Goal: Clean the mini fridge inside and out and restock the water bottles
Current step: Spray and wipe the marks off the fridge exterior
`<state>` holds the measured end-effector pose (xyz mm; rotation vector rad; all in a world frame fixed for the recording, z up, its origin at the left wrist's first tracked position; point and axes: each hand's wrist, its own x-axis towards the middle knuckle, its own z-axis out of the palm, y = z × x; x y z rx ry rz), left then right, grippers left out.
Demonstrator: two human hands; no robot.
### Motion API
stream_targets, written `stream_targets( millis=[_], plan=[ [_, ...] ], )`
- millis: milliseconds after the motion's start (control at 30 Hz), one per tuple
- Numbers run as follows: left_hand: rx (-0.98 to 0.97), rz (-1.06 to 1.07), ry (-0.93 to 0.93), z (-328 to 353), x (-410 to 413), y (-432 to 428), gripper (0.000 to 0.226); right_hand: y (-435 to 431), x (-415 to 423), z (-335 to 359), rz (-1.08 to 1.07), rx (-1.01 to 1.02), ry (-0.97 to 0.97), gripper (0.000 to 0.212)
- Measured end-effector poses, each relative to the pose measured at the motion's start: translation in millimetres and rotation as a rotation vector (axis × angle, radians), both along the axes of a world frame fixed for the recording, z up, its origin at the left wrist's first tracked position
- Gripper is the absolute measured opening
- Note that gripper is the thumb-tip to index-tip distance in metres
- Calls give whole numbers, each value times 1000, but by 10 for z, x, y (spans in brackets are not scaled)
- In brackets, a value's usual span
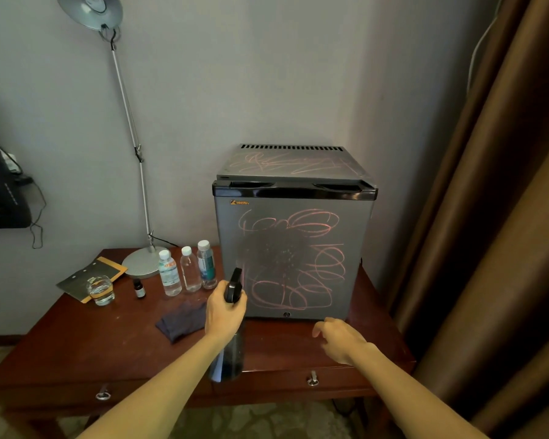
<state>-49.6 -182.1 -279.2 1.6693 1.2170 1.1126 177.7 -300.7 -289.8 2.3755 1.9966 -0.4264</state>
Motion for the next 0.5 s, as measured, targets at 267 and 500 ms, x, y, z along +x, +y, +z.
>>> stream_targets(
  millis=[267,500],
  plan=[
    [10,-304,-16,79,581,-241,6,-191,88,-14,-43,10,40,35],
    [-24,-351,17,137,1056,-414,17,-449,250,-2,-124,7,63,34]
  ],
)
